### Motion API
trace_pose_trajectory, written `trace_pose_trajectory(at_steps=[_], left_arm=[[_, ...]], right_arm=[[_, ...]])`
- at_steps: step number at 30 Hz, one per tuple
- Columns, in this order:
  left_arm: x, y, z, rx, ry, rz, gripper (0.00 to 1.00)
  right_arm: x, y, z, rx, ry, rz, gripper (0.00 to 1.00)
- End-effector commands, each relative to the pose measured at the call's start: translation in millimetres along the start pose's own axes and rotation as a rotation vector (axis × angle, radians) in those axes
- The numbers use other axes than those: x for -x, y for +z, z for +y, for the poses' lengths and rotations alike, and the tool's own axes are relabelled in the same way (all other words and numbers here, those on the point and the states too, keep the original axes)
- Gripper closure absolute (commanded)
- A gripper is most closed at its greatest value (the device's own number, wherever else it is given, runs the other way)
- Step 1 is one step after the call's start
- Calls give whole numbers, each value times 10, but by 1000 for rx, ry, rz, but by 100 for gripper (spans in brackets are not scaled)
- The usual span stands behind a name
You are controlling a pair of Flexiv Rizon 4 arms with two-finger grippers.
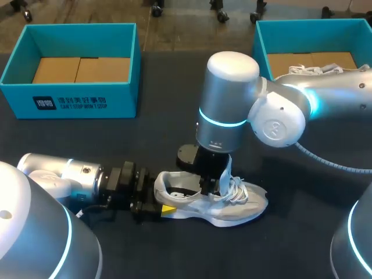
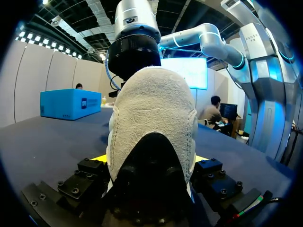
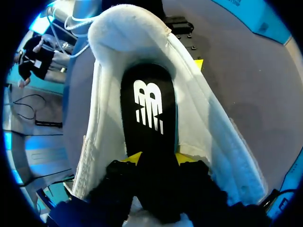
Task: Take the shoe out of the shoebox, open the shoe tongue, remove and reinsert the insole, then place the shoe into the shoebox
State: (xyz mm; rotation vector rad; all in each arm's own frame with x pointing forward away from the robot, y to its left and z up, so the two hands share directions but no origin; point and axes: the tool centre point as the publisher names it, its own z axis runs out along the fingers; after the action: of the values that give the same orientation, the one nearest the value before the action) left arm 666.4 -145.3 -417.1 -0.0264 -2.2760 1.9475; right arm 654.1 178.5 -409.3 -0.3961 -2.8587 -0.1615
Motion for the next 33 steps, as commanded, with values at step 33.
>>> trace_pose_trajectory(at_steps=[33], left_arm=[[19, 20, 39, -1, 0, 0, 100]], right_arm=[[-82, -240, -76, 257, -127, -228, 100]])
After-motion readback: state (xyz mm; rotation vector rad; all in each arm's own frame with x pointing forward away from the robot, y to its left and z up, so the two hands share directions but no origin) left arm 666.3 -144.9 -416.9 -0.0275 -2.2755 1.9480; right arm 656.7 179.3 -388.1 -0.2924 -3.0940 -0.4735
